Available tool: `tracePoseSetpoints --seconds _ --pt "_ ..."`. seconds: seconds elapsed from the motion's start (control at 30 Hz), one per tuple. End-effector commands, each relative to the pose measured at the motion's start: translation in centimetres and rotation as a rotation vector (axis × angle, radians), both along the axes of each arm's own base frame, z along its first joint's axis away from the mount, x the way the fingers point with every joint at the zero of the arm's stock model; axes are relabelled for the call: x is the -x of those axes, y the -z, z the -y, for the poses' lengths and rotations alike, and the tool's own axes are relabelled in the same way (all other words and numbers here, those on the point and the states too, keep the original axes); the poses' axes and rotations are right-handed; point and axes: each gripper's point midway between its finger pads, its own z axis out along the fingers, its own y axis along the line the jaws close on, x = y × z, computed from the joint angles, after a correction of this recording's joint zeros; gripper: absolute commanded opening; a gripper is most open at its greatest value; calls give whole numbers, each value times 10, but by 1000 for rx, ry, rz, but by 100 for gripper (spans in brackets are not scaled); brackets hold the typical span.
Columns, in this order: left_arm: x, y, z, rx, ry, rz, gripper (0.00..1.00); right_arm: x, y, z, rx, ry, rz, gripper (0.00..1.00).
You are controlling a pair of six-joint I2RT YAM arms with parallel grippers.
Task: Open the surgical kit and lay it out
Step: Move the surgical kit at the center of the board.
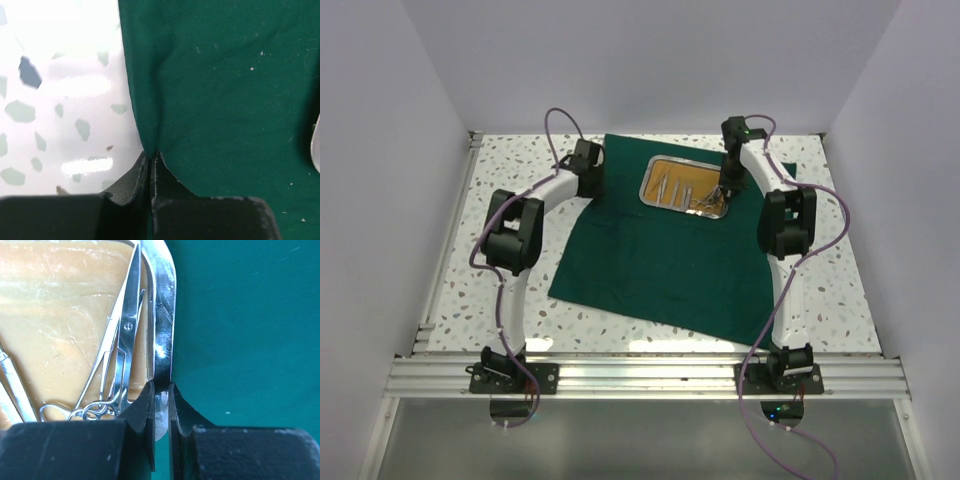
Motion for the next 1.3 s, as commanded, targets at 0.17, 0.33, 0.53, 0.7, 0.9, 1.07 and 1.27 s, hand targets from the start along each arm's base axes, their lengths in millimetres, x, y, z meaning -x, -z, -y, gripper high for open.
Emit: tracePoseSetpoints --seconds 0.17,0.33,0.53,0.7,0.9,1.07,1.27 --pt "83 42 -104 -145 -189 -291 0 -15 -32 39 81 16 48 0" --pt "99 35 -116 -171 -217 -316 0 -17 -28 55 91 45 46 0" --pt "120 26 -126 -182 -253 -340 0 -23 -21 65 116 46 50 0" --pt "133 17 -136 -222 -270 -342 0 -30 -18 77 150 47 58 0" --pt "144 14 -153 -260 -303 -354 0 -35 -13 90 192 41 59 0" --pt "141 11 -166 -276 -344 -341 0 -41 -11 93 212 27 68 0" --pt "123 6 -167 -260 -356 -324 73 -40 1 79 133 6 54 28"
